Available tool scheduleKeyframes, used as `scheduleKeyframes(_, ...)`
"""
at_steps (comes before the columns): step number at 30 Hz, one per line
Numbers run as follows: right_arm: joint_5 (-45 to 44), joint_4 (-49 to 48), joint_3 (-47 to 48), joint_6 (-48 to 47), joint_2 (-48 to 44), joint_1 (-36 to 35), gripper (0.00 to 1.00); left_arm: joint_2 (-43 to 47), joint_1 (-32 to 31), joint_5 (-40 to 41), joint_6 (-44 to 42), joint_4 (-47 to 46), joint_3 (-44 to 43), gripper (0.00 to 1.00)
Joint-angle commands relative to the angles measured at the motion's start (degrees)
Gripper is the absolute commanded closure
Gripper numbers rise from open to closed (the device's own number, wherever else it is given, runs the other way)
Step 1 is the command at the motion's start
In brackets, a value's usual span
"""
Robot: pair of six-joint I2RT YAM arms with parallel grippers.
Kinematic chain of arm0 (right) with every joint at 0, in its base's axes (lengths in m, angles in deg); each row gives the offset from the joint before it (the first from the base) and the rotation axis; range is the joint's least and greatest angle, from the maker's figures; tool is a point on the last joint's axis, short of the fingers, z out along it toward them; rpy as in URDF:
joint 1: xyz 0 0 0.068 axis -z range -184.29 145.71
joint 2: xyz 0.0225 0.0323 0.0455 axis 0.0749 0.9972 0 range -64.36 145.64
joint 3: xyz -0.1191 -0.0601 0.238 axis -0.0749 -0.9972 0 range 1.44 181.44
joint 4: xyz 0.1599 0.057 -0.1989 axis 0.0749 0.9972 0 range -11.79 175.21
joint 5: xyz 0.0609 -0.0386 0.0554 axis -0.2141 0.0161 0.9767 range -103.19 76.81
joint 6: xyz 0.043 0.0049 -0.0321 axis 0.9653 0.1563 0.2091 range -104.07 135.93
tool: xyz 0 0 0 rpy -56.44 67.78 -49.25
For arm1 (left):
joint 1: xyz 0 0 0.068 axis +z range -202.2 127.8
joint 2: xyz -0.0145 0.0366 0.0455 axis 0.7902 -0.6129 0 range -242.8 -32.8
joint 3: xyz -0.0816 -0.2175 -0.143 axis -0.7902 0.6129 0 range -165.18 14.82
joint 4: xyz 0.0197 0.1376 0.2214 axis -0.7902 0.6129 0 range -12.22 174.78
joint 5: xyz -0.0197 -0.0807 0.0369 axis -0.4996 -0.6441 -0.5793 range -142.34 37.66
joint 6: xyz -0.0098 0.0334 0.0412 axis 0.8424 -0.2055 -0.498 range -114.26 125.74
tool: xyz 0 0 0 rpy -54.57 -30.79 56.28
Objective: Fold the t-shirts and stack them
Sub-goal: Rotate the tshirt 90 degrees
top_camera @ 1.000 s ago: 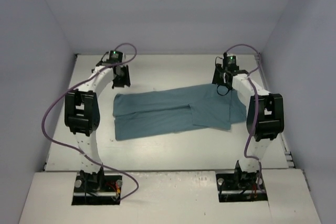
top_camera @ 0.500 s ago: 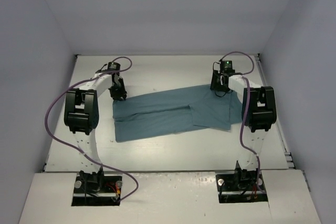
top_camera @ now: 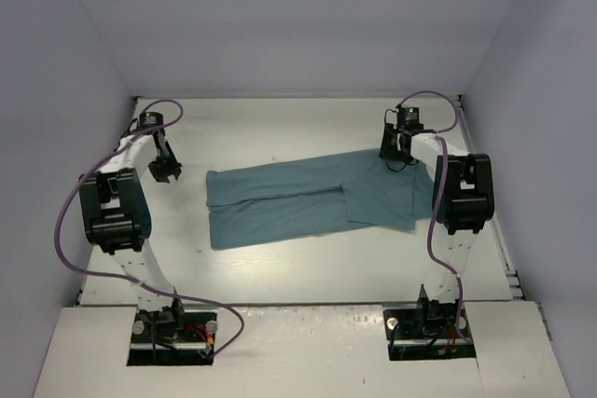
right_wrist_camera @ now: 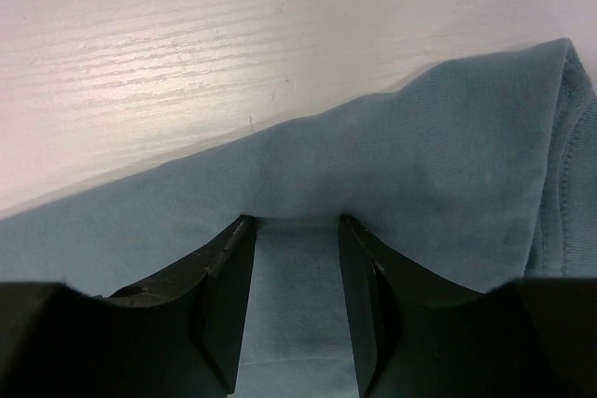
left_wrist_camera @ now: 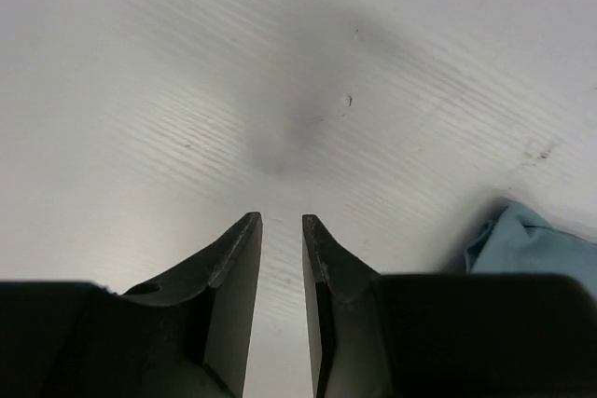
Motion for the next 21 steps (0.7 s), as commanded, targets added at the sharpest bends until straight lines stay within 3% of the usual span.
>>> scheduleKeyframes(1, -2.6, 0.3, 1.2, -0.8, -6.6, -0.3, 0.61, 9.9, -7.5, 0.3, -4.0, 0.0, -5.8, 0.76)
scheduleKeyframes(7, -7.2, 0.3, -4.8, 3.5, -13.3, 0.7, 0.53, 10.7, -19.3, -3.7, -4.4, 0.1, -4.9, 0.61)
scheduleKeyframes(12, -6.6, 0.3, -9.9, 5.8, -14.9, 1.3, 0.52, 6.3, -21.5, -4.4, -3.7, 0.1, -2.9, 0.57)
scheduleKeyframes(18, -5.5, 0.5, -11.8, 8.5, -12.4, 1.3, 0.52, 0.7, -21.4, -4.2, -4.1, 0.3, -2.8, 0.57)
scheduleKeyframes(21, -5.5, 0.8, -10.8, 9.3, -9.3, 1.2, 0.52, -1.4, -20.9, -3.3, -2.3, 1.0, -1.0, 0.69)
